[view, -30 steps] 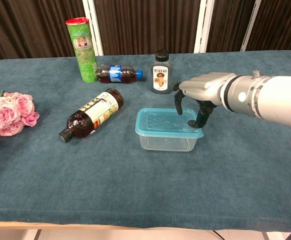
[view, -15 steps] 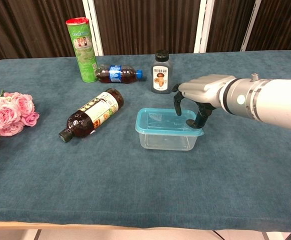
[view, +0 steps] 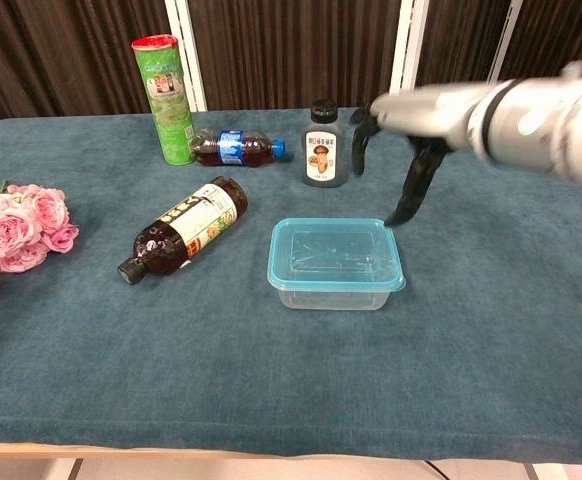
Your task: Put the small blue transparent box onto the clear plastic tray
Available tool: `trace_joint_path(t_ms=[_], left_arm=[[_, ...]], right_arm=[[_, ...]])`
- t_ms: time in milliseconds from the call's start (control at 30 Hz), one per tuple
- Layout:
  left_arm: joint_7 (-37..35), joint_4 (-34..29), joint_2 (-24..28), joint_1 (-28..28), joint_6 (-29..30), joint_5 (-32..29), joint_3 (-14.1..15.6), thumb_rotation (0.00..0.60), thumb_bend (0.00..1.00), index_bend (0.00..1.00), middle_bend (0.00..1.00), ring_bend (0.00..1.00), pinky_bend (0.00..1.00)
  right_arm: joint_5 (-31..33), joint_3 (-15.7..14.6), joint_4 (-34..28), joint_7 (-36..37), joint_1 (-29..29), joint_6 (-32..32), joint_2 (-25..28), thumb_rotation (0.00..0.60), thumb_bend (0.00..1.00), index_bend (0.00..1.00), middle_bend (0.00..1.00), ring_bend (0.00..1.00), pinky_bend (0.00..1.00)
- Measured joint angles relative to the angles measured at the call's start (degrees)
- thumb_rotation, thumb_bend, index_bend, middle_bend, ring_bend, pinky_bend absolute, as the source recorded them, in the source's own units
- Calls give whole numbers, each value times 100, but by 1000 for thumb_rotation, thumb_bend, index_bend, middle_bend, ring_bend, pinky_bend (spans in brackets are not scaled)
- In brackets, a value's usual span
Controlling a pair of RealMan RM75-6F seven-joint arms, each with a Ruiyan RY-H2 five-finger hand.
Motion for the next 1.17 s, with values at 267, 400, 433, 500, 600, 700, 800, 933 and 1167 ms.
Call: trace_joint_path(t_ms=[267,400,433,500,600,700,800,933,1167], left_arm=[[9,-10,4,51,92,28,12,600,444,0,14,15,100],[71,-31,-6,69,96,23,13,600,444,0,14,15,100],[91,-35,-11,73,92,22,15,600,444,0,14,15,100],[151,-41,-24,79,83,26,20,600,444,0,14,16,100],[262,-59,-47,91,72,39,29,600,444,0,14,16,100],[375,-80,-73,112,73,43,32,600,444,0,14,16,100],[481,-101,-99,126,56,46,41,600,444,0,14,16,100],[584,-124,-121,132,22,75,61,600,443,0,14,16,100],[520,-125,-104,152,93,150,85,600,437,0,14,16,100]], right_arm=[[-1659,-326,-836,612,-802,601,962,600,224,349,72,0,103],[-3151,-1000,-992,1152,-1659,1203,1311,600,224,275,13,0,73],[-3476,-1195,-978,1317,-1902,1338,1377,600,224,262,7,0,55],[-4133,-1649,-847,1707,-2508,1654,1501,600,224,221,0,0,8],[-4658,-2088,-375,2189,-3307,2112,1547,600,225,205,0,0,0],[-4871,-2244,333,2583,-3857,2561,1419,600,224,208,0,0,0],[-4998,-2266,1123,2994,-4341,2921,1159,600,224,211,0,0,0],[-5170,-2224,1735,3470,-4737,3066,980,600,224,200,0,0,0],[-5445,-2038,1789,3482,-4987,2988,889,600,224,166,0,0,0]])
